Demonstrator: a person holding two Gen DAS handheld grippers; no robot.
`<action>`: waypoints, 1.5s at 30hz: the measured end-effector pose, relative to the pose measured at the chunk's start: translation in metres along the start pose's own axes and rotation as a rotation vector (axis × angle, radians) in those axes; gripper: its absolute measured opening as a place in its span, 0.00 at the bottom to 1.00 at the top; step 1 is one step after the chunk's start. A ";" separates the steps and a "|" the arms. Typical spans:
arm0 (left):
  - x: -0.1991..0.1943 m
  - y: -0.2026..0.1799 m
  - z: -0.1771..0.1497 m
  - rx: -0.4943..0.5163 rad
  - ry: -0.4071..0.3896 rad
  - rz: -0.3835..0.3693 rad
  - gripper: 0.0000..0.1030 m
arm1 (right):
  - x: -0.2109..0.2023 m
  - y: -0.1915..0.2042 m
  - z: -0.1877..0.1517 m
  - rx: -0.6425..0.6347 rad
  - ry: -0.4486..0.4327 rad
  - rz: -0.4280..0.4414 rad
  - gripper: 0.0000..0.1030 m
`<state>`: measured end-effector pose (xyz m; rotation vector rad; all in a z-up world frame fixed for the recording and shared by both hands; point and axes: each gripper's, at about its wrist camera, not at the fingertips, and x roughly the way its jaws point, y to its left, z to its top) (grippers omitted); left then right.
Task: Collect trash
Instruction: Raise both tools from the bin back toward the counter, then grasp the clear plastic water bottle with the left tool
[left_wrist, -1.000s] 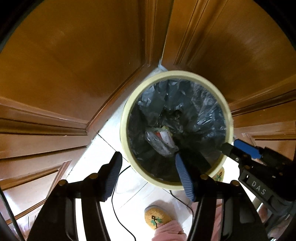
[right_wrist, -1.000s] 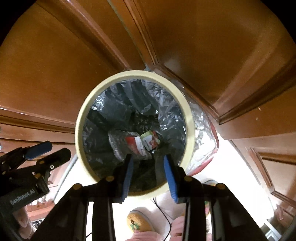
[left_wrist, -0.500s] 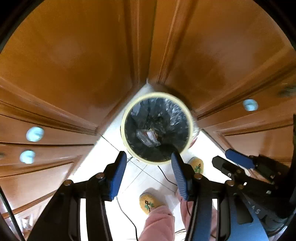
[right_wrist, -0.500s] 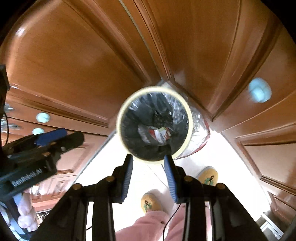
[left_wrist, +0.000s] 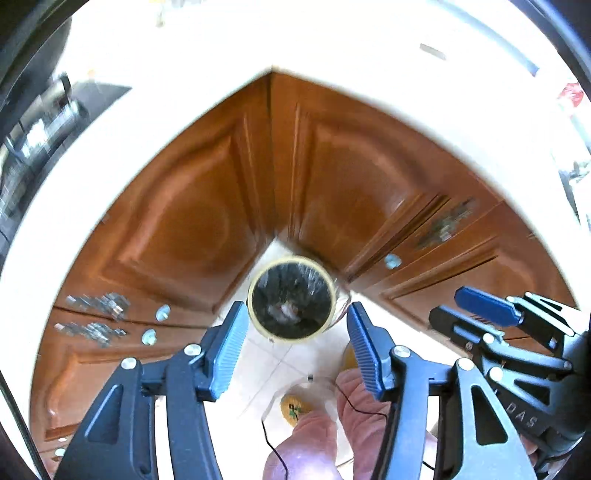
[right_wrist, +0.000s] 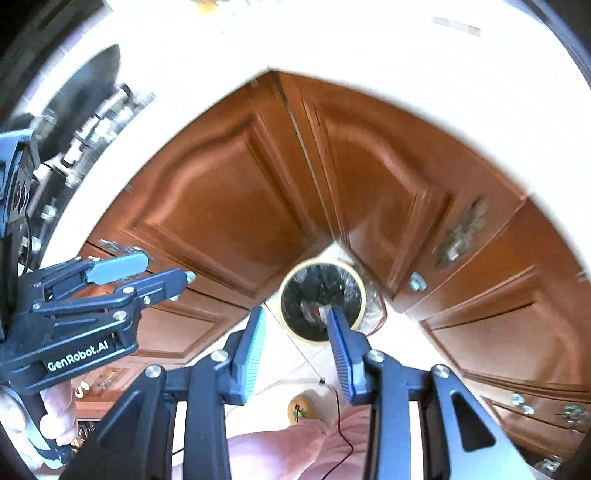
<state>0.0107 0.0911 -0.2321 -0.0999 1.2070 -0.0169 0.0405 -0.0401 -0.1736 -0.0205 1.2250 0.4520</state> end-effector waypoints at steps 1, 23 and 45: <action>-0.017 -0.002 0.005 0.007 -0.022 -0.003 0.54 | -0.012 0.004 0.000 -0.007 -0.013 0.000 0.34; -0.172 -0.068 0.086 0.202 -0.305 -0.015 0.75 | -0.181 -0.006 0.064 0.003 -0.292 -0.124 0.49; -0.100 -0.243 0.230 0.504 -0.402 -0.064 0.99 | -0.217 -0.213 0.129 0.301 -0.366 -0.196 0.51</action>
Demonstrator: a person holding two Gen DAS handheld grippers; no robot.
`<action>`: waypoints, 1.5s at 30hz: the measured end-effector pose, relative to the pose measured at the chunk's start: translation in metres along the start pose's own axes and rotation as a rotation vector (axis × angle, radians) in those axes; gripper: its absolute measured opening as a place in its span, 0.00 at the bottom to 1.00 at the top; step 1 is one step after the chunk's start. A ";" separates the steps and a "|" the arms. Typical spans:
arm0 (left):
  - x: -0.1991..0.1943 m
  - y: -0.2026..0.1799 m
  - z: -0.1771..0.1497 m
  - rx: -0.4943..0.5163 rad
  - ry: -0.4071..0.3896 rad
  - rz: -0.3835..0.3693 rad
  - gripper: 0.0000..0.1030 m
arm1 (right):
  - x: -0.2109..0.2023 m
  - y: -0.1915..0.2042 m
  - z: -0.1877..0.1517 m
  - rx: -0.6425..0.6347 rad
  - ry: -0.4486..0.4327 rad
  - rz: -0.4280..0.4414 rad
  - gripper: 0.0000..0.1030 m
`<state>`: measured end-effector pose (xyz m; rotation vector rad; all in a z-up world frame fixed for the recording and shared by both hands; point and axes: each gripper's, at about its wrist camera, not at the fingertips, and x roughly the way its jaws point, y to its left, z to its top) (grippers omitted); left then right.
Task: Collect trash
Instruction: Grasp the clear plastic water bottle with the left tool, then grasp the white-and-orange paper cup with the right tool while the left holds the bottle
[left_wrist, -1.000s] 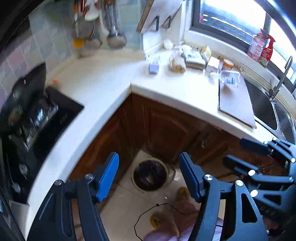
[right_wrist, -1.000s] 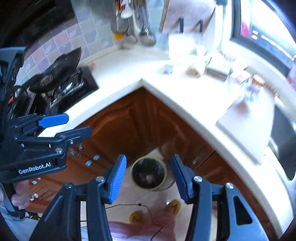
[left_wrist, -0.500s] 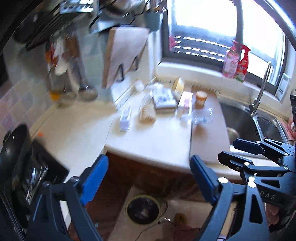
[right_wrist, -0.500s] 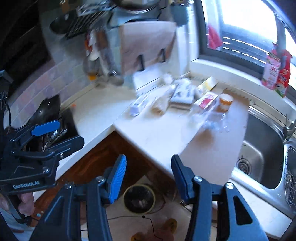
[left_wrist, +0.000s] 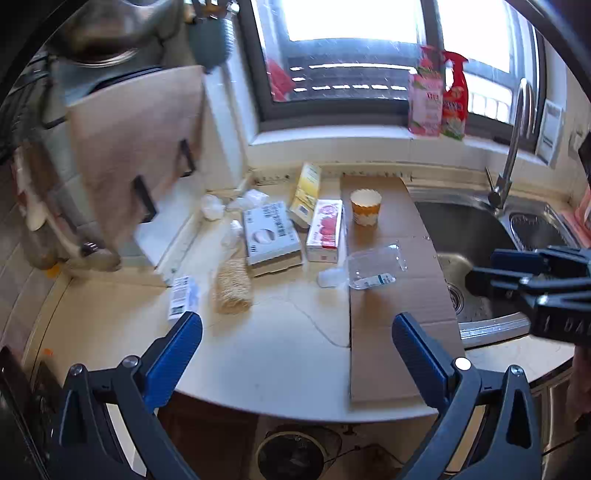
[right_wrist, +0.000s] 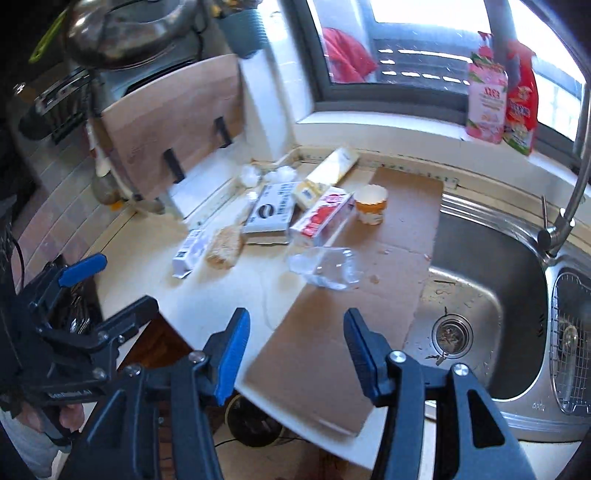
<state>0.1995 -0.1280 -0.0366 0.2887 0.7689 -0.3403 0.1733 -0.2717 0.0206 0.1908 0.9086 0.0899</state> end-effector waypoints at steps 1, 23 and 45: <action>0.014 -0.004 0.002 0.013 0.010 -0.001 0.99 | 0.007 -0.009 0.004 0.017 0.008 -0.003 0.51; 0.171 -0.098 0.044 0.419 0.085 -0.060 0.99 | 0.119 -0.133 0.038 0.298 0.129 0.029 0.51; 0.222 -0.082 0.052 0.243 0.300 -0.199 0.56 | 0.172 -0.139 0.098 0.314 0.144 0.054 0.51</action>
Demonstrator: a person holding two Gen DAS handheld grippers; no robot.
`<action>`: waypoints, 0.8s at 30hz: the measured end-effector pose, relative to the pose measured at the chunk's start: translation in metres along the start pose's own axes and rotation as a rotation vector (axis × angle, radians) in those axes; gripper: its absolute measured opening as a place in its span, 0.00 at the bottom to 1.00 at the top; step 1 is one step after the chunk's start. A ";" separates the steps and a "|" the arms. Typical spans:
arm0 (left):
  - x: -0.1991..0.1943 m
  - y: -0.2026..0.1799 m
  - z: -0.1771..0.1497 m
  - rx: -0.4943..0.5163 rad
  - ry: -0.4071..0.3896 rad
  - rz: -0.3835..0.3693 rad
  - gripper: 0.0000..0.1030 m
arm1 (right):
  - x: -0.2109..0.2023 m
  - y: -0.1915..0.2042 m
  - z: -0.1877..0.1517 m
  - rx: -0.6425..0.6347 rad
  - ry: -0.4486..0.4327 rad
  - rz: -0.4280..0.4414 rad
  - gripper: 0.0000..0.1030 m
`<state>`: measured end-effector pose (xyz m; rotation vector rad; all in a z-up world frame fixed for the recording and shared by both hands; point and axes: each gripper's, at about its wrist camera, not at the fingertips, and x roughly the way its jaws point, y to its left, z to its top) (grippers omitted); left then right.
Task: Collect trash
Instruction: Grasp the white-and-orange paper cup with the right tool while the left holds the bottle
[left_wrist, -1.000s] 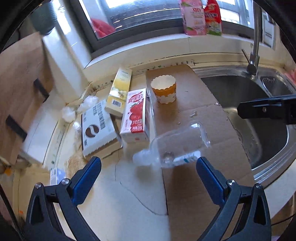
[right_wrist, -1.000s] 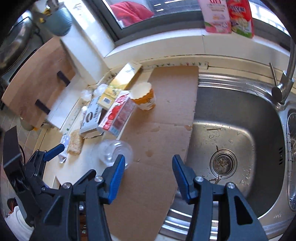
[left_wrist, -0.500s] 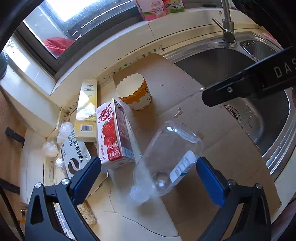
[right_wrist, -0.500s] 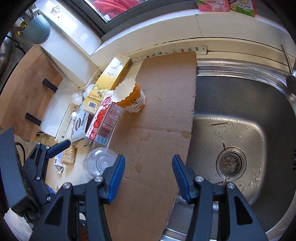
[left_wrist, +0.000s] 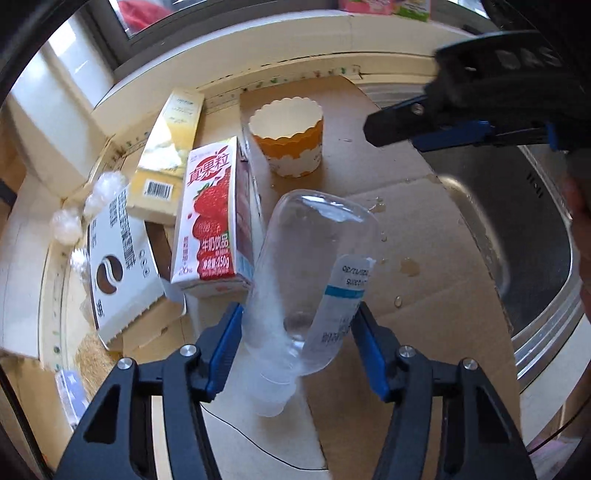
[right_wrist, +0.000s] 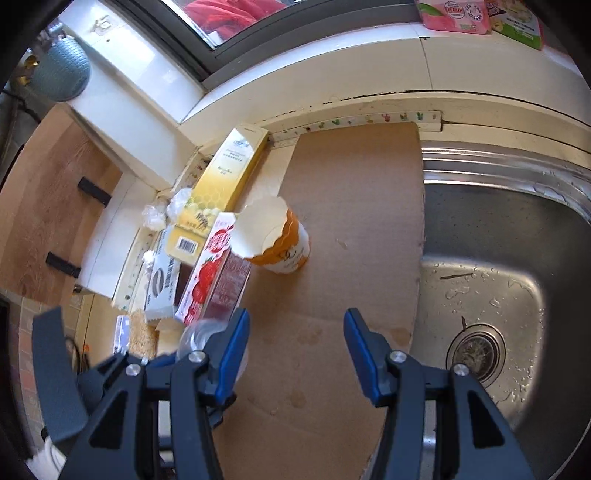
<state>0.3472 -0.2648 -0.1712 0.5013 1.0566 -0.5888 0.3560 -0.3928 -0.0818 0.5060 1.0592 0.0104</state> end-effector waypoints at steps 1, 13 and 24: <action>-0.001 0.002 -0.001 -0.016 -0.004 -0.008 0.56 | 0.003 0.001 0.006 0.008 0.002 0.003 0.51; -0.040 0.014 -0.011 -0.198 -0.061 -0.013 0.55 | 0.033 0.015 0.055 0.076 0.023 -0.025 0.41; -0.061 0.045 -0.029 -0.353 -0.072 0.022 0.55 | 0.067 0.005 0.055 0.099 0.120 -0.092 0.06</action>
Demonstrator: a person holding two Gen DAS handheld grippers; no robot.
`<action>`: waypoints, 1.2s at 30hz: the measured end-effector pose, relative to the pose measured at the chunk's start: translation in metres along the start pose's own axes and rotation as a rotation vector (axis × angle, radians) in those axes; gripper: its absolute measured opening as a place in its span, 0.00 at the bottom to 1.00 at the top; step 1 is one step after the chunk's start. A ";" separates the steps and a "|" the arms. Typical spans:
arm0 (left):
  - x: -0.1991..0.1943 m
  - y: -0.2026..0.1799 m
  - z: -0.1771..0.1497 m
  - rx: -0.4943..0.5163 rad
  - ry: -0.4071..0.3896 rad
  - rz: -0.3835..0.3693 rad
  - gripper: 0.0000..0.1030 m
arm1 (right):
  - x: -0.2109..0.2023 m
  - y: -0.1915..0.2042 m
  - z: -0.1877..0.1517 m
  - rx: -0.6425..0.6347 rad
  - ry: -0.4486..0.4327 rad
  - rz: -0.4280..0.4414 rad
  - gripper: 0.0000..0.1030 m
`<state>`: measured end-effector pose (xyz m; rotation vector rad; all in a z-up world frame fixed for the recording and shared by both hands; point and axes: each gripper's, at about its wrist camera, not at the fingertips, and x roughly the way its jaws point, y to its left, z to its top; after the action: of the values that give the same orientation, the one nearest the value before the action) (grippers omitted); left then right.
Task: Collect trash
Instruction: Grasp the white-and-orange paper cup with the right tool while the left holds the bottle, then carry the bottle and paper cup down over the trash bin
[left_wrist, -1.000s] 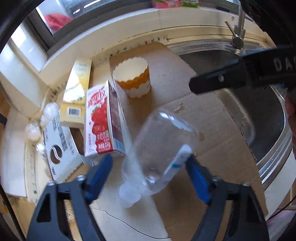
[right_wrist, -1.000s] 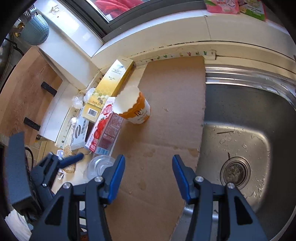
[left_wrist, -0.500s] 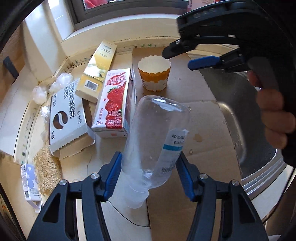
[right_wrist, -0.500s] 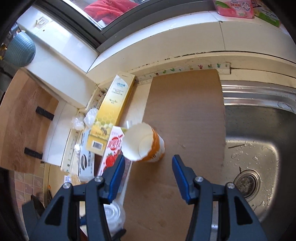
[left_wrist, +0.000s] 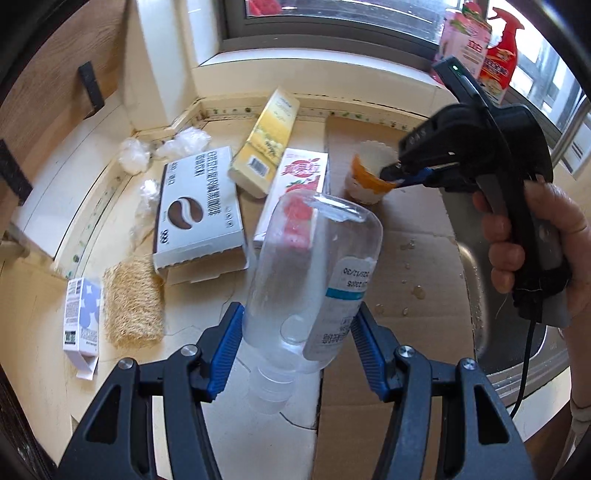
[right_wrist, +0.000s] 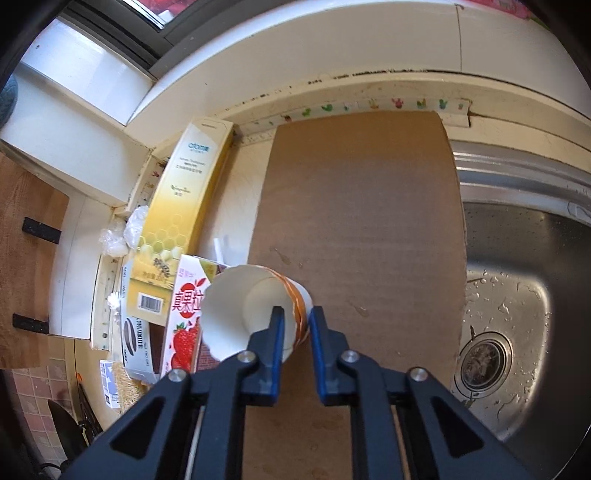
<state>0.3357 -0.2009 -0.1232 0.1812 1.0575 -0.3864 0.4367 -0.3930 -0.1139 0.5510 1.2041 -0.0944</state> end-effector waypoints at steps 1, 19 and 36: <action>-0.001 0.003 -0.002 -0.008 -0.001 0.003 0.55 | 0.000 -0.001 -0.001 0.002 0.001 0.007 0.04; -0.057 0.036 -0.049 -0.123 -0.069 0.004 0.55 | -0.057 0.034 -0.107 -0.178 -0.022 0.119 0.02; -0.159 0.102 -0.163 -0.164 -0.131 0.025 0.55 | -0.133 0.111 -0.259 -0.314 -0.161 0.080 0.02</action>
<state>0.1747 -0.0186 -0.0666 0.0216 0.9519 -0.2837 0.2037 -0.2091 -0.0178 0.3088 1.0141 0.1154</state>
